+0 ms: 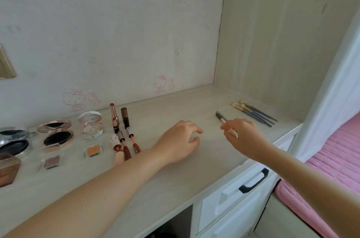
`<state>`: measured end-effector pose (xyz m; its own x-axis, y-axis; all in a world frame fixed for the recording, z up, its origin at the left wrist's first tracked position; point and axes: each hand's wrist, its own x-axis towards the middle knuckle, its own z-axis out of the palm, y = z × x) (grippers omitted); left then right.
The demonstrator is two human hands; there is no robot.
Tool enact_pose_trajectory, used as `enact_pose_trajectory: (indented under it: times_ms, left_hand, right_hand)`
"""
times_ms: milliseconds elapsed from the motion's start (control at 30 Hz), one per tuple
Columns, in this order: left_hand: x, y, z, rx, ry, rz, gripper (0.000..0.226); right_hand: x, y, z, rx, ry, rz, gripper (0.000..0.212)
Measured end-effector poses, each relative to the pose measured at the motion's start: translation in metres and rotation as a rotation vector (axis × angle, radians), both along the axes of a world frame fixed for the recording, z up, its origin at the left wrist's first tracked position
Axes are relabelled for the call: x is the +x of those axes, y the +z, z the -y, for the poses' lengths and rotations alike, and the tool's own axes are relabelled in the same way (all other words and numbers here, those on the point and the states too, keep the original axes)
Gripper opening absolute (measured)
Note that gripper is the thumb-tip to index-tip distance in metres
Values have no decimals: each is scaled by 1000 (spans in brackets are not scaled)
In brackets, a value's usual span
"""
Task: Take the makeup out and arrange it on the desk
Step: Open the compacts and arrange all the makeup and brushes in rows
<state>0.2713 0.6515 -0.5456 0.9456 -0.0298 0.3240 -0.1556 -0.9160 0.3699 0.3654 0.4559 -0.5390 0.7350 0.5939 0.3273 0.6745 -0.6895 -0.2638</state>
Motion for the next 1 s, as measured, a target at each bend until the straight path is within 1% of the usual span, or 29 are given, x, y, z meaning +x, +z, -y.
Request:
enact_pose_trajectory:
  times_ms: [100, 200, 333, 400, 467, 600, 833, 933, 1000]
  left_hand:
    - [32, -3, 12, -51, 22, -52, 33]
    - [61, -10, 21, -145, 60, -107, 35]
    - [95, -14, 33, -195, 84, -78, 43]
    - [108, -14, 38, -207, 90, -49, 42]
    - [120, -16, 39, -179, 96, -52, 41]
    - [139, -19, 39, -117, 101, -136, 46]
    - [147, -26, 34, -33, 72, -139, 47]
    - [151, -24, 31, -8, 18, -156, 52]
    - [155, -23, 29, 29, -45, -179, 48]
  right_hand:
    - [10, -7, 13, -12, -49, 37, 24]
    - [17, -12, 19, -13, -93, 53, 25]
    - [25, -19, 22, -25, -114, 61, 26]
    - [28, -23, 21, -32, -123, 68, 27]
    - [30, -27, 20, -31, -123, 85, 27]
    - [32, -30, 20, -37, -111, 108, 26]
    - [34, -32, 23, -16, -89, 86, 29]
    - [36, -32, 23, -16, -92, 87, 29]
    - [36, -31, 22, -9, -97, 82, 27]
